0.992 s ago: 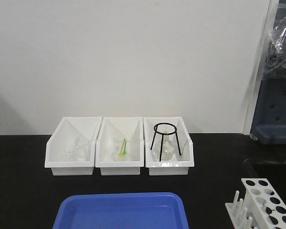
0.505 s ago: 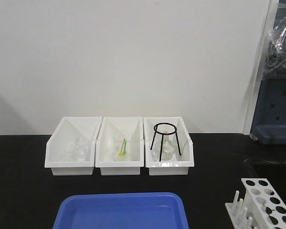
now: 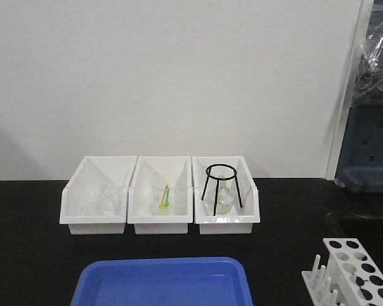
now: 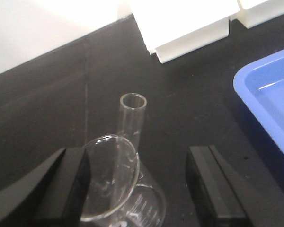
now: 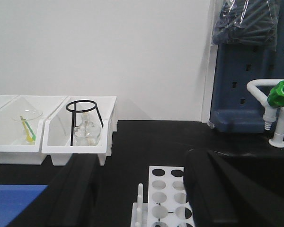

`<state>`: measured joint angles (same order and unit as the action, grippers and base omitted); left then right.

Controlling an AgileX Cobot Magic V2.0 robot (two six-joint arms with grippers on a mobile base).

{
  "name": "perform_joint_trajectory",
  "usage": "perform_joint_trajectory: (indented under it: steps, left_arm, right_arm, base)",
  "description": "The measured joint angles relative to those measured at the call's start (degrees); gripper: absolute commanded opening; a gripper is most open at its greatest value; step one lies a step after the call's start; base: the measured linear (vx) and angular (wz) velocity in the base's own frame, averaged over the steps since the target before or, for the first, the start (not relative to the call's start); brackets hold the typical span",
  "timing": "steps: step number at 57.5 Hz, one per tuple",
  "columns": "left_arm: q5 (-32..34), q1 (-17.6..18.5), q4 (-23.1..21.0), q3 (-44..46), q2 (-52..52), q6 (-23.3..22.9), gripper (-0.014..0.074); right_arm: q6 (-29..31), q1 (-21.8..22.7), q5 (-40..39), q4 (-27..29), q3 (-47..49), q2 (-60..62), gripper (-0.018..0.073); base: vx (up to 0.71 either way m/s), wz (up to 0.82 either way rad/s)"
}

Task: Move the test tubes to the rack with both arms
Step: 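Close the left gripper around the clear test tube top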

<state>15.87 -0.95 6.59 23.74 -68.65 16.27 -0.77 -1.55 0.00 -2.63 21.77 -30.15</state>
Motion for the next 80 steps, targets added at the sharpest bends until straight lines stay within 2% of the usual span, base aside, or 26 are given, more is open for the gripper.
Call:
perform_joint_trajectory:
  steps: [12, 22, 32, 47, 66, 80]
  left_arm:
    - [10.7, 0.0, 0.1, 0.0, -7.6, 0.8, 0.0559]
    - [19.2, 0.0, -0.1, 0.0, -13.1, 5.1, 0.0559]
    - [25.5, 0.0, -3.8, 0.1, -17.3, 6.3, 0.0559]
    - [29.2, -0.2, -5.9, 0.5, -21.7, 6.4, 0.0559]
    - [29.0, -0.4, -6.0, 6.0, -25.5, 6.4, 0.0559]
    - [28.2, -0.4, -6.0, 6.7, -27.1, 6.4, 0.0556]
  right_arm:
    - [0.0, 0.0, 0.0, 0.0, 0.0, 0.0, 0.0462]
    - [0.0, 0.0, 0.0, 0.0, 0.0, 0.0, 0.0462]
    - [0.0, 0.0, 0.0, 0.0, 0.0, 0.0, 0.0462]
    - [0.0, 0.0, 0.0, 0.0, 0.0, 0.0, 0.0462]
    - [0.0, 0.0, 0.4, 0.0, 0.0, 0.0, 0.0462]
    - [0.0, 0.0, 0.4, 0.0, 0.0, 0.0, 0.0462]
  base:
    - [0.0, 0.0]
    - [0.0, 0.0]
    - [0.0, 0.0]
    - [0.0, 0.0]
    - [0.0, 0.0]
    - [0.0, 0.0]
